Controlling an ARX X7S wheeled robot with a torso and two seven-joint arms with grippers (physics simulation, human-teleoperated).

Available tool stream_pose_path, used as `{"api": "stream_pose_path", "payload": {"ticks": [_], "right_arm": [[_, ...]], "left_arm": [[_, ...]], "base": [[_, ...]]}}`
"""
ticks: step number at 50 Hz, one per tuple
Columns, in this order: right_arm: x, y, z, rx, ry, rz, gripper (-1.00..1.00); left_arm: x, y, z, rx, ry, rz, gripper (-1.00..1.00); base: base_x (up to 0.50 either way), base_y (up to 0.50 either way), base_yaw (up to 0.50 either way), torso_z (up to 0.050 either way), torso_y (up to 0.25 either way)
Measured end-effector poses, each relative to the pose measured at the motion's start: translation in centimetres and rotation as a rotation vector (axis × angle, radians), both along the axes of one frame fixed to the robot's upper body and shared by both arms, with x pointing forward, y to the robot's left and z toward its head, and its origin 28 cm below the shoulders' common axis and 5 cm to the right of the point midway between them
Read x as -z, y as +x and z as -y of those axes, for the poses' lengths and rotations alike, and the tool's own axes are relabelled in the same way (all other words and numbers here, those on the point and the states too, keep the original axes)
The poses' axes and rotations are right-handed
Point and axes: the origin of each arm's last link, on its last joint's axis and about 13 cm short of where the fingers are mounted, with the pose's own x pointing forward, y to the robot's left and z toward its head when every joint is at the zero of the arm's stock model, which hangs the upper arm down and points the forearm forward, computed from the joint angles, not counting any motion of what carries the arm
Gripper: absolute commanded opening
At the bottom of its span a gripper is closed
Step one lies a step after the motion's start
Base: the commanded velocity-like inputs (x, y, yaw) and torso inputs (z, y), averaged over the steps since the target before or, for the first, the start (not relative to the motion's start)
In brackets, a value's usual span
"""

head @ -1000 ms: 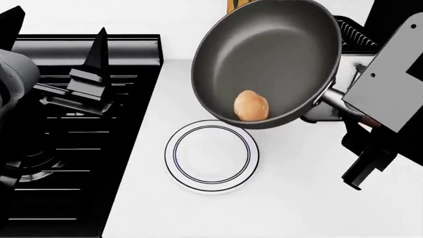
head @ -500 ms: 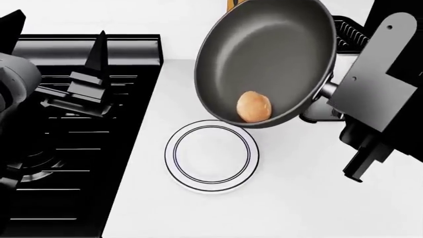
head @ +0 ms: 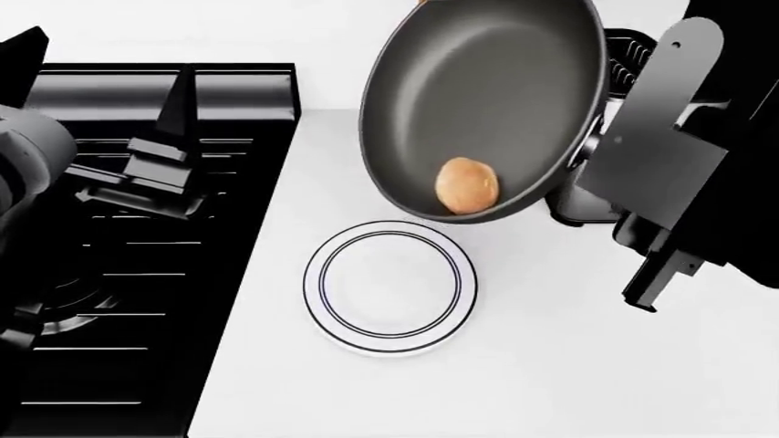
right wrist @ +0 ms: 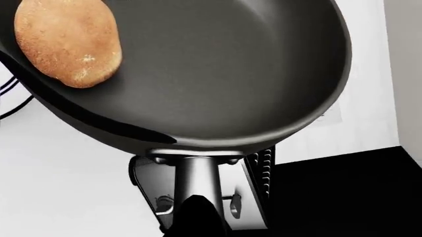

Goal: Pick up the pan and dump the vegetables in it onto the plate. Then return the pan to the stove.

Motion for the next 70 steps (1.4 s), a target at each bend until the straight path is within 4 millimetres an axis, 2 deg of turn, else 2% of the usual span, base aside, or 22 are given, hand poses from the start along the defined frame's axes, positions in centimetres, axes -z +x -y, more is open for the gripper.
{"api": "stream_pose_path", "payload": {"ticks": [24,70], "right_arm": [[0.7,1.0,-1.1,-0.039,-0.049,0.025,-1.00],[-0.3,-0.1,-3.1,-0.104,-0.218,0.137,-1.00]], "left_arm": [[0.4,0.2,-0.2,-0.003,-0.007,-0.010,1.00],[1.0,0.2,-0.5,-0.003,-0.027,-0.019,1.00]], "base": [[0.00,0.00,0.00,0.000,0.001],[0.00,0.00,0.00,0.000,0.001]]}}
